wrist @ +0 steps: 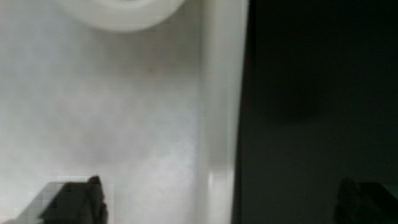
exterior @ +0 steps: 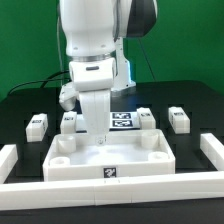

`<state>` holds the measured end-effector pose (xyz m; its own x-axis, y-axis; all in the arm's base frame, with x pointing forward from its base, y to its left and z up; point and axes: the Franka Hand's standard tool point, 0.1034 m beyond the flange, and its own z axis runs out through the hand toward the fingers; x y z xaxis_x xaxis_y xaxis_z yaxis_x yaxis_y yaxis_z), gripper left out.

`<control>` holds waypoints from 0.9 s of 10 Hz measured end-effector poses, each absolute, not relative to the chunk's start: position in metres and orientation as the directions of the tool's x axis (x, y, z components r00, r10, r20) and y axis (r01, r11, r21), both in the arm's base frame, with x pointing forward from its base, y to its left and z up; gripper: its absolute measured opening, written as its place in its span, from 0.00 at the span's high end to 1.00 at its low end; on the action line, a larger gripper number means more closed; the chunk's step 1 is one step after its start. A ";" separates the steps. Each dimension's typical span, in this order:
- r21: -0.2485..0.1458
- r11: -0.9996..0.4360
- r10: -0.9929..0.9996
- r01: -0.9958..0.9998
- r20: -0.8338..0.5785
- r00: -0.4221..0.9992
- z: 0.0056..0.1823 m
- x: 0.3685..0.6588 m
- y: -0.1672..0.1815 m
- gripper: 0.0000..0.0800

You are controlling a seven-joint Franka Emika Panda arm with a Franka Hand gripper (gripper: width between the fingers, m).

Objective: Assemble desk

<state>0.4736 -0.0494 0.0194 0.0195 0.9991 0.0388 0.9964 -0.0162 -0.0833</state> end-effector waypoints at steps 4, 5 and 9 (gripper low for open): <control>-0.073 -0.053 0.998 0.996 0.036 0.055 0.022 0.483 -0.034 0.19; -0.069 -0.049 0.998 0.996 0.037 0.052 0.023 0.485 -0.032 0.19; -0.071 -0.054 0.998 0.996 0.037 0.057 0.023 0.484 -0.034 0.43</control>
Offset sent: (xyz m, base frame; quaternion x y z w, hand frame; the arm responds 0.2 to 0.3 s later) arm 0.0214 0.0245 0.0054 -0.0305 -0.0087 0.0278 0.9991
